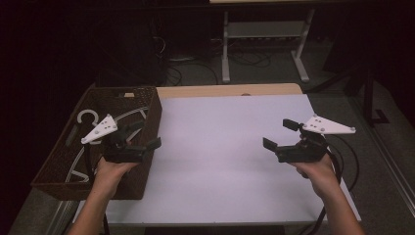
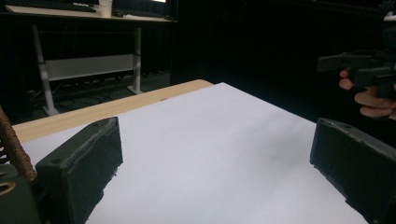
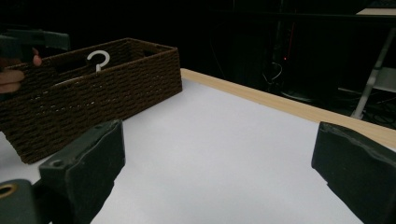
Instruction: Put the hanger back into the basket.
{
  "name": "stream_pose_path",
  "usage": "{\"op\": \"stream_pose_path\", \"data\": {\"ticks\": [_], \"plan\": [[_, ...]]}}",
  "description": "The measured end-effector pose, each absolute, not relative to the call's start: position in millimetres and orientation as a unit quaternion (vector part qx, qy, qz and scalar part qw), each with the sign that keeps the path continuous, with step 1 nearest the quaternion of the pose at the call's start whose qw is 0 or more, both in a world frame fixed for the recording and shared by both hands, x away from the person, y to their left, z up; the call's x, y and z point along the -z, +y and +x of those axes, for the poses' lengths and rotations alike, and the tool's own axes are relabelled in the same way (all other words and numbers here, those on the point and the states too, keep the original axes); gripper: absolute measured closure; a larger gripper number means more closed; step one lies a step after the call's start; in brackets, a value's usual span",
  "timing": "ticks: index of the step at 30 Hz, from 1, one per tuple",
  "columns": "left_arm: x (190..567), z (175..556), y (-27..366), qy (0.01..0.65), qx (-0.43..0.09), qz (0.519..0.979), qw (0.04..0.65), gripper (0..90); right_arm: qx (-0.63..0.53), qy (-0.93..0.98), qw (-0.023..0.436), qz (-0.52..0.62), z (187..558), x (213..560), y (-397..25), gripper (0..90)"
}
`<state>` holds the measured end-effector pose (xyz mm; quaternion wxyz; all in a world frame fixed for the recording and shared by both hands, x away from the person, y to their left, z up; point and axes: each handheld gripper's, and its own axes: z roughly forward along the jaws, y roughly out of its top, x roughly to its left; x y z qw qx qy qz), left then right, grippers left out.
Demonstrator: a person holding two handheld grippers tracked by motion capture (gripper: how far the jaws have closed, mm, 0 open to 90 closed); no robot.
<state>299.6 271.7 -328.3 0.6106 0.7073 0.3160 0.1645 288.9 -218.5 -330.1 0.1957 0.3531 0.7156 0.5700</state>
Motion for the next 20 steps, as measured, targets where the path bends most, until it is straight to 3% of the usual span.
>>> {"op": "stream_pose_path", "data": {"ticks": [20], "plan": [[330.2, 298.6, 272.6, 0.312, -0.161, 0.702, 0.619, 2.2, -0.571, 0.714, 0.199, 0.354, 291.2, 330.6, -220.0, 2.1]]}}
